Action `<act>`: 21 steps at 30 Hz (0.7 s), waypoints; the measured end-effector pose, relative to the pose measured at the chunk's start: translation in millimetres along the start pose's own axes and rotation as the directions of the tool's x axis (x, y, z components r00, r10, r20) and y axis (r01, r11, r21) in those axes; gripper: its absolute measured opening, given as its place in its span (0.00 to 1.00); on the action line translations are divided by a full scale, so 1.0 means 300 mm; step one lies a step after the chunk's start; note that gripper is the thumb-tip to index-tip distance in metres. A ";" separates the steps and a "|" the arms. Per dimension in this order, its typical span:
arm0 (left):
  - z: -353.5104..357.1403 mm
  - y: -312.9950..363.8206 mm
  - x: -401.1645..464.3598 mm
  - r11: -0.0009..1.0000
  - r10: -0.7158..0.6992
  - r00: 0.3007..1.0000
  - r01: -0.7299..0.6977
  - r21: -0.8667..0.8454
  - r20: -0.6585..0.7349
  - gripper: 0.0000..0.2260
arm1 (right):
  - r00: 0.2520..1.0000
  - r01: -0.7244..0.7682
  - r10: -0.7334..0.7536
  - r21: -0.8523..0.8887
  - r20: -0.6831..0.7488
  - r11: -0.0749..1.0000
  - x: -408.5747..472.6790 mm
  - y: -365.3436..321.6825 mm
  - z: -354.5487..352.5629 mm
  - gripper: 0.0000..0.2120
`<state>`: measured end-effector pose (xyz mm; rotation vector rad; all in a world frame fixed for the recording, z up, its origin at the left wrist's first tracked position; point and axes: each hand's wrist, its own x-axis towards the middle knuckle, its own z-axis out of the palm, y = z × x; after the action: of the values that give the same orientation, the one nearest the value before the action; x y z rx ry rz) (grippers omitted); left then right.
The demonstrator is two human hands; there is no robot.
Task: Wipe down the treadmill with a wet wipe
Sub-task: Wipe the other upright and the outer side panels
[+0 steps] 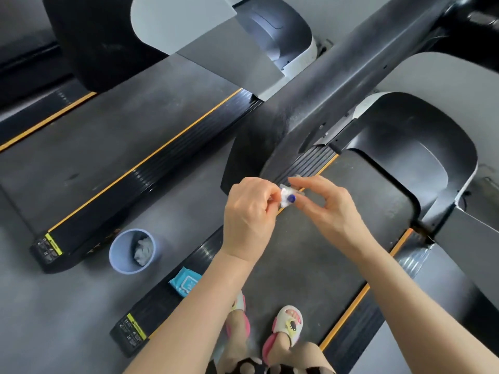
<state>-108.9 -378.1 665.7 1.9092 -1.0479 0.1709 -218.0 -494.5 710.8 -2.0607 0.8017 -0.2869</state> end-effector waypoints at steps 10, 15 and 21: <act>-0.070 -0.090 0.012 0.956 0.224 0.968 -0.241 0.164 0.117 0.10 | 0.936 -0.068 0.072 0.024 -0.345 0.997 0.013 0.165 0.095 0.05; -0.094 -0.103 0.149 0.875 0.342 0.911 -0.398 0.276 0.231 0.18 | 0.862 -0.058 0.101 0.100 -0.497 0.993 0.024 0.171 0.304 0.02; -0.059 -0.203 0.158 0.827 0.320 0.835 -0.477 0.299 0.447 0.26 | 0.726 0.090 0.132 0.283 -0.674 0.955 0.040 0.147 0.643 0.15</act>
<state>-30.1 -379.8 659.5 2.1029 -1.8069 0.2841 -136.1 -393.5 561.1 -1.6328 1.1357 -1.1480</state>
